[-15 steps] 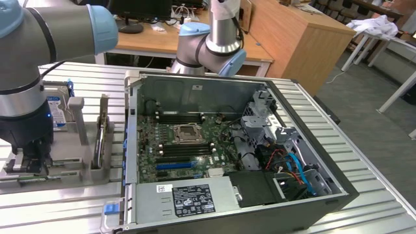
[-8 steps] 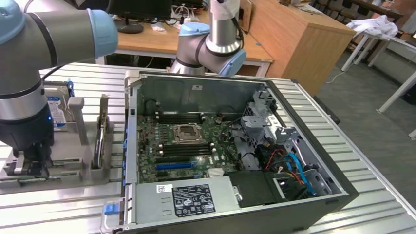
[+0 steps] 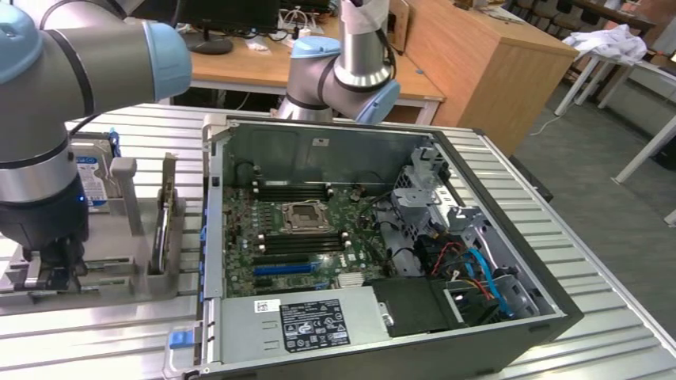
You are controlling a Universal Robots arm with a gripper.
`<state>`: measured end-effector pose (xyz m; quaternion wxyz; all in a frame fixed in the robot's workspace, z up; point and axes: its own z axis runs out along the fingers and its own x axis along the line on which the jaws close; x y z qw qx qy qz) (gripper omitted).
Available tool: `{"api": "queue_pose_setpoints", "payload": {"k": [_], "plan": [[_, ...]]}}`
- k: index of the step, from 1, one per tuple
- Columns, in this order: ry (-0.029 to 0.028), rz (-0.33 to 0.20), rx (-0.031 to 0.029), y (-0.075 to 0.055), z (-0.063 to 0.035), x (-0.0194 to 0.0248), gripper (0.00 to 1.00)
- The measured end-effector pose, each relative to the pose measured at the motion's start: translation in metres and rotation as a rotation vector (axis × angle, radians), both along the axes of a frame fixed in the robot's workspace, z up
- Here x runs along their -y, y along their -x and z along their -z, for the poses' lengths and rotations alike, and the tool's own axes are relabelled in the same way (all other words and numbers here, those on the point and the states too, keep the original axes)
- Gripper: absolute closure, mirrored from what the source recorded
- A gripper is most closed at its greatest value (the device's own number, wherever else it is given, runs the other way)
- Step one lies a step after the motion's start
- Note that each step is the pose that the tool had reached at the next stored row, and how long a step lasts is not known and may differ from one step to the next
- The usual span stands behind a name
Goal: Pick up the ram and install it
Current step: 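Pick up the ram and move it above insertion slot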
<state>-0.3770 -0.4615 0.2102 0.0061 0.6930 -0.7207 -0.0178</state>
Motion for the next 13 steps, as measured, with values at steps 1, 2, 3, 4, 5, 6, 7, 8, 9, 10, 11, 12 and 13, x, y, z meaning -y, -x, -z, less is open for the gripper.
{"api": "queue_pose_setpoints", "payload": {"k": [1, 2, 3, 4, 5, 6, 7, 8, 9, 10, 11, 12, 13], "plan": [[0.0000, 0.000, 0.0000, 0.0000, 0.0004, 0.0000, 0.69], [0.0001, 0.000, -0.0001, 0.0000, 0.0005, 0.0001, 0.69], [0.0001, 0.000, 0.0000, 0.0000, 0.0005, 0.0001, 0.69], [0.0001, 0.000, -0.0001, 0.0000, 0.0005, 0.0001, 0.69], [0.0001, 0.000, -0.0001, 0.0000, 0.0005, 0.0001, 0.69], [0.0000, 0.000, 0.0000, 0.0000, 0.0005, 0.0001, 0.69], [0.0000, 0.000, 0.0000, 0.0000, 0.0006, 0.0001, 0.69], [-0.0002, 0.000, 0.0002, -0.0002, 0.0008, -0.0001, 0.69], [-0.0002, 0.000, 0.0003, -0.0002, 0.0009, -0.0002, 0.69], [-0.0001, 0.000, 0.0001, -0.0001, 0.0008, -0.0003, 0.69], [0.0000, 0.000, 0.0000, 0.0000, 0.0008, -0.0003, 0.69], [0.0000, 0.000, 0.0000, 0.0000, 0.0008, -0.0003, 0.69], [0.0001, 0.000, -0.0001, -0.0001, 0.0008, -0.0004, 0.69]]}}
